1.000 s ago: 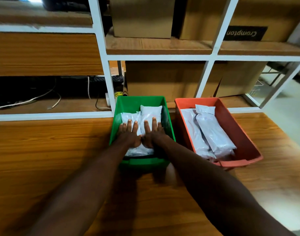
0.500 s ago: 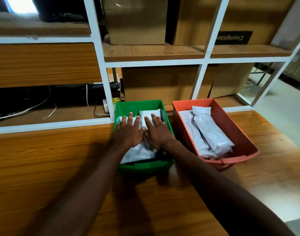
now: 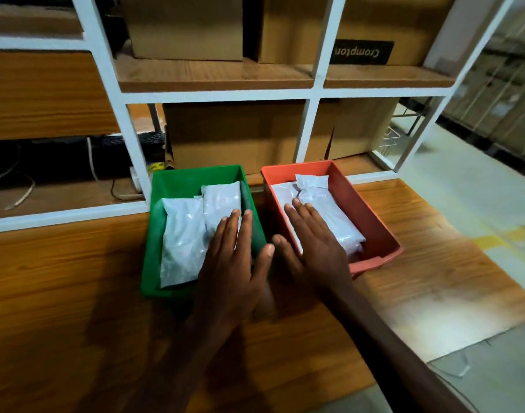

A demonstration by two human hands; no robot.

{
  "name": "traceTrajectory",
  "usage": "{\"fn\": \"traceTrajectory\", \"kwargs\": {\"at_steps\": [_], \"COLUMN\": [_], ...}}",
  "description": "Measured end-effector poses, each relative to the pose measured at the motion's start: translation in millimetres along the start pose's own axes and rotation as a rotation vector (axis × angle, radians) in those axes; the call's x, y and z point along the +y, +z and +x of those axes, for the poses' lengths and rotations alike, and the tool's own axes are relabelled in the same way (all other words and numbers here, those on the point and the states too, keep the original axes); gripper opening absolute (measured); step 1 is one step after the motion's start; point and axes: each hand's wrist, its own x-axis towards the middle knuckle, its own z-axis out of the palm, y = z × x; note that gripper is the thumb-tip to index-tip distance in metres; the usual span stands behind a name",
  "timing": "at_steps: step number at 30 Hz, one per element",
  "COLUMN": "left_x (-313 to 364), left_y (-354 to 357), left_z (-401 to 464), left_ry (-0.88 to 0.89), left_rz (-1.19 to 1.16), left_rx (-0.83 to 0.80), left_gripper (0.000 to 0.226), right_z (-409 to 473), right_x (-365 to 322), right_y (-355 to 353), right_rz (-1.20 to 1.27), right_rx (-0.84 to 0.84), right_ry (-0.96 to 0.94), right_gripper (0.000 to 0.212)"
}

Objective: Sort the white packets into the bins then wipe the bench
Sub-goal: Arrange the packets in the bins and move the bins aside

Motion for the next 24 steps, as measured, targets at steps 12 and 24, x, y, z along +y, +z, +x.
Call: {"fn": "traceTrajectory", "kwargs": {"at_steps": [12, 24], "left_x": [114, 92], "left_y": [97, 111], "left_z": [48, 89], "left_ry": [-0.205, -0.673], "left_rz": [-0.136, -0.256], "left_rx": [0.023, 0.074], "left_gripper": [0.073, 0.061], "right_z": [20, 62], "right_x": [169, 231], "right_y": [-73, -60], "right_rz": [0.006, 0.376], "right_rx": [-0.184, -0.434], "right_ry": [0.213, 0.334], "right_gripper": [0.083, 0.059]}}
